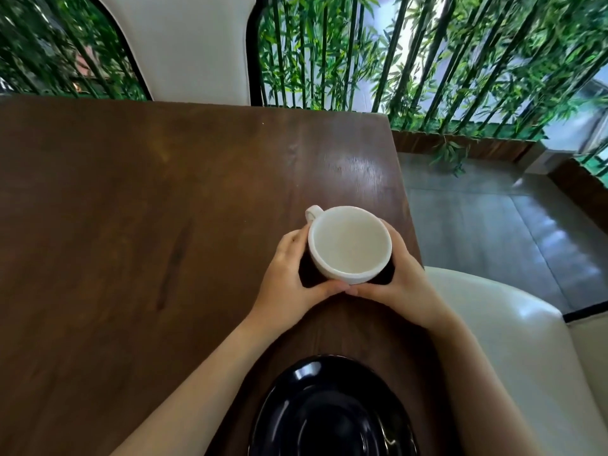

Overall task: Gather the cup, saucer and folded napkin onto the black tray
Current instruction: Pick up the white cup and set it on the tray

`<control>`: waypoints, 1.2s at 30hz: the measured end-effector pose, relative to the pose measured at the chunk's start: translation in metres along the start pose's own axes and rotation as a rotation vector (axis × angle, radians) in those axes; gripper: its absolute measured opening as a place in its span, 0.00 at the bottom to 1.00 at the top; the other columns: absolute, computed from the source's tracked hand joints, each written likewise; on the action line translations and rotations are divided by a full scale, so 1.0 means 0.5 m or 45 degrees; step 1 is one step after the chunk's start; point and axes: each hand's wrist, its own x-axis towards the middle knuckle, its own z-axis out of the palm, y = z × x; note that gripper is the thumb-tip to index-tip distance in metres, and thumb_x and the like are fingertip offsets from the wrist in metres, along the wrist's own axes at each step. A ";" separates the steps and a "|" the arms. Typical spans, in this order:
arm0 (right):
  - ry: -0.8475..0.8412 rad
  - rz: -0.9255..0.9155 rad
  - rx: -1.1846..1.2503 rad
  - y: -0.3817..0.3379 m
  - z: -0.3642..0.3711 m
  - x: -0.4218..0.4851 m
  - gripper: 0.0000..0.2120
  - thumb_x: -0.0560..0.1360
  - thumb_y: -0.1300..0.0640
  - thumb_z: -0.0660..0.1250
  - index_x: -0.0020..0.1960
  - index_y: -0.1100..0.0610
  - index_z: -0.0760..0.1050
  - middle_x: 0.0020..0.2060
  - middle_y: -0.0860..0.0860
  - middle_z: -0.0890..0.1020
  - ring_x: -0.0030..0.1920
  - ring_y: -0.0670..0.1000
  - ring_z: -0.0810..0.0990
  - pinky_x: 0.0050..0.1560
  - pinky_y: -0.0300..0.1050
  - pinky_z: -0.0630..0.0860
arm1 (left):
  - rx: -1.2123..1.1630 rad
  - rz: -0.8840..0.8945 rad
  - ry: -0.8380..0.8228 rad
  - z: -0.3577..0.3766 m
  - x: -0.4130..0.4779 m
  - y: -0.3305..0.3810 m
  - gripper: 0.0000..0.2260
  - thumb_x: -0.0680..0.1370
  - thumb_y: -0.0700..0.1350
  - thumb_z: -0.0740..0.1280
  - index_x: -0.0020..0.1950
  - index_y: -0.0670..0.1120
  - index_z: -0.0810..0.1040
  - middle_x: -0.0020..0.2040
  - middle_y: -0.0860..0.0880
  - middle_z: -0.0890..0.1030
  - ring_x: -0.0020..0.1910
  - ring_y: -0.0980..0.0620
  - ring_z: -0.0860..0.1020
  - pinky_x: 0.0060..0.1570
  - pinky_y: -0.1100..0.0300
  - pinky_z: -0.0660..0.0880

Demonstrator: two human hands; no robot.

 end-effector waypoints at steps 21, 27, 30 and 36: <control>-0.007 0.097 -0.007 -0.164 -0.029 -0.007 0.40 0.59 0.41 0.77 0.66 0.32 0.60 0.61 0.31 0.72 0.63 0.36 0.71 0.59 0.29 0.71 | -0.213 -0.101 0.014 -0.089 -0.014 0.129 0.31 0.61 0.58 0.75 0.61 0.69 0.65 0.59 0.65 0.72 0.58 0.72 0.71 0.45 0.78 0.71; -0.003 -0.052 -0.048 -0.338 -0.054 -0.008 0.41 0.57 0.42 0.79 0.64 0.29 0.61 0.60 0.30 0.73 0.63 0.36 0.72 0.60 0.31 0.72 | -0.262 0.037 0.113 -0.195 -0.044 0.261 0.33 0.62 0.54 0.77 0.64 0.61 0.68 0.60 0.60 0.73 0.56 0.71 0.73 0.44 0.77 0.72; -0.005 -0.127 -0.074 -0.432 -0.057 -0.015 0.42 0.58 0.46 0.80 0.65 0.33 0.62 0.59 0.32 0.75 0.61 0.34 0.72 0.55 0.24 0.70 | -0.273 0.097 0.172 -0.261 -0.070 0.331 0.33 0.62 0.45 0.79 0.62 0.61 0.69 0.58 0.61 0.73 0.54 0.72 0.74 0.43 0.77 0.72; -0.069 -0.287 -0.105 -0.641 -0.041 -0.041 0.41 0.60 0.54 0.80 0.64 0.37 0.61 0.59 0.33 0.73 0.58 0.27 0.70 0.53 0.20 0.66 | -0.212 0.177 0.292 -0.403 -0.154 0.467 0.33 0.62 0.44 0.79 0.65 0.51 0.72 0.56 0.62 0.74 0.50 0.75 0.74 0.42 0.78 0.71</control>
